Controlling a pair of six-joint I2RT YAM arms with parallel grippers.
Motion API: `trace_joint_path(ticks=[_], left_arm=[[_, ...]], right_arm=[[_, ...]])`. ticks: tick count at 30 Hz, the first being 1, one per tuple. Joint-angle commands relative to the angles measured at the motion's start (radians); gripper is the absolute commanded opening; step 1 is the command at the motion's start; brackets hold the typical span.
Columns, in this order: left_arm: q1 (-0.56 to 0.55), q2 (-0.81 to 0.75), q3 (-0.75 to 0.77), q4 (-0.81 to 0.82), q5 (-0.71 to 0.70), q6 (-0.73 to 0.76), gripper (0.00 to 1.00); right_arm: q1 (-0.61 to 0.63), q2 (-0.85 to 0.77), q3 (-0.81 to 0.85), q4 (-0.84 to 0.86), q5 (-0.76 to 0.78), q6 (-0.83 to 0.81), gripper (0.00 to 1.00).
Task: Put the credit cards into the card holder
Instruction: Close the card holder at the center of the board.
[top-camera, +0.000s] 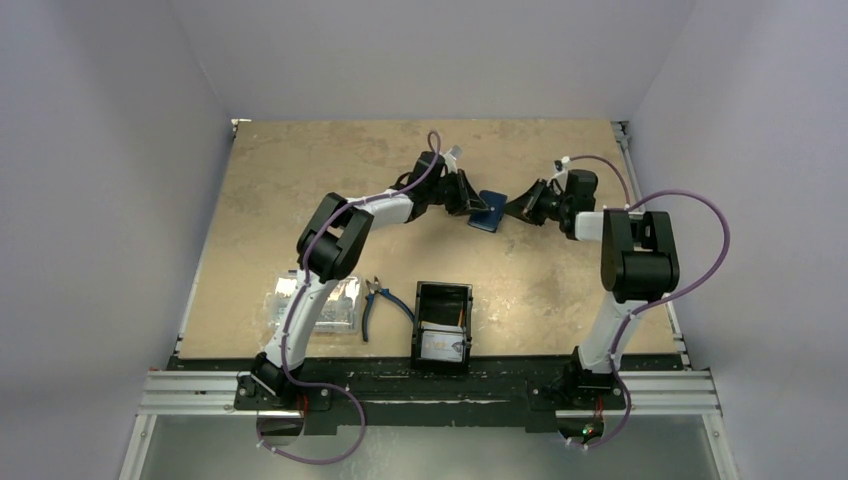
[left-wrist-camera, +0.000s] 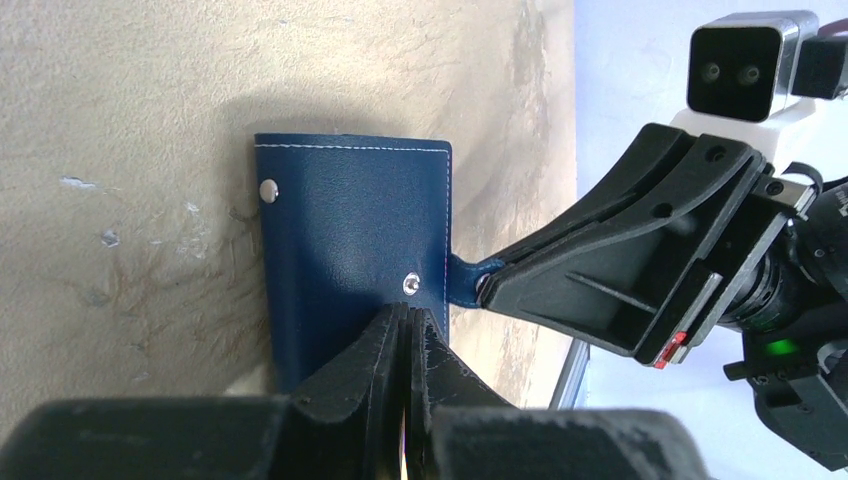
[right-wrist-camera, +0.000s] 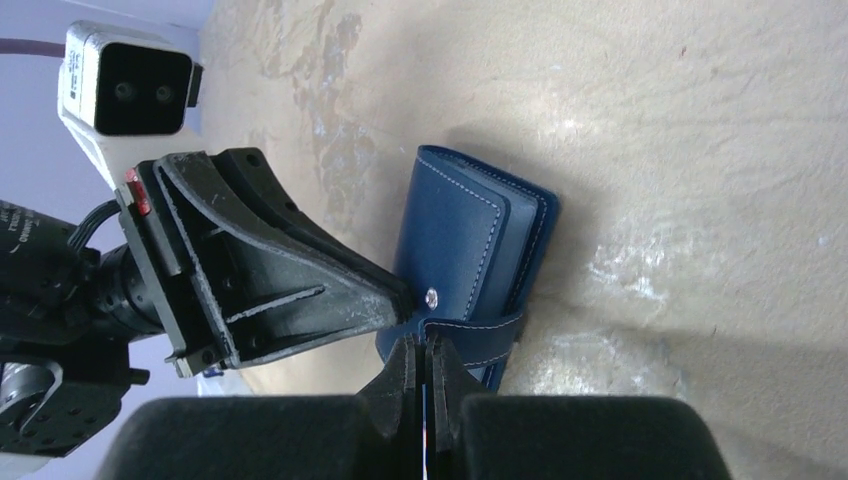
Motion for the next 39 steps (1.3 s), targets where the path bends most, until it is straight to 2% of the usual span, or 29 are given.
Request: trace_joint_path(ticks=[1, 3, 8, 11, 13, 23, 32, 36, 39], left_arm=[[-0.015, 0.038, -0.026, -0.052, -0.016, 0.034, 0.0], [-0.015, 0.038, -0.029, -0.052, -0.018, 0.036, 0.0], [-0.016, 0.039, -0.032, -0.048, -0.019, 0.032, 0.0], [-0.019, 0.041, -0.032, -0.041, -0.017, 0.025, 0.0], [-0.023, 0.044, -0.03, -0.036, -0.015, 0.02, 0.0], [-0.035, 0.058, -0.036, -0.024, -0.007, 0.012, 0.0], [-0.034, 0.056, -0.043, -0.01, -0.004, 0.004, 0.0], [-0.034, 0.055, -0.043, -0.006, 0.001, 0.002, 0.0], [-0.033, 0.053, -0.042, -0.007, 0.001, 0.002, 0.0]], right_arm=[[0.005, -0.088, -0.05, 0.156, -0.091, 0.084, 0.0], [0.005, -0.077, -0.056, 0.191, -0.092, 0.116, 0.0], [0.006, -0.037, -0.124, 0.491, -0.092, 0.344, 0.0], [0.014, 0.018, -0.108, 0.545, -0.09, 0.399, 0.0], [0.023, 0.038, -0.078, 0.509, -0.078, 0.38, 0.0], [0.059, 0.062, 0.056, 0.06, 0.027, 0.084, 0.0], [0.08, 0.135, 0.184, -0.184, 0.036, -0.092, 0.0], [0.085, 0.174, 0.209, -0.235, 0.008, -0.13, 0.11], [0.083, 0.173, 0.185, -0.188, -0.025, -0.102, 0.2]])
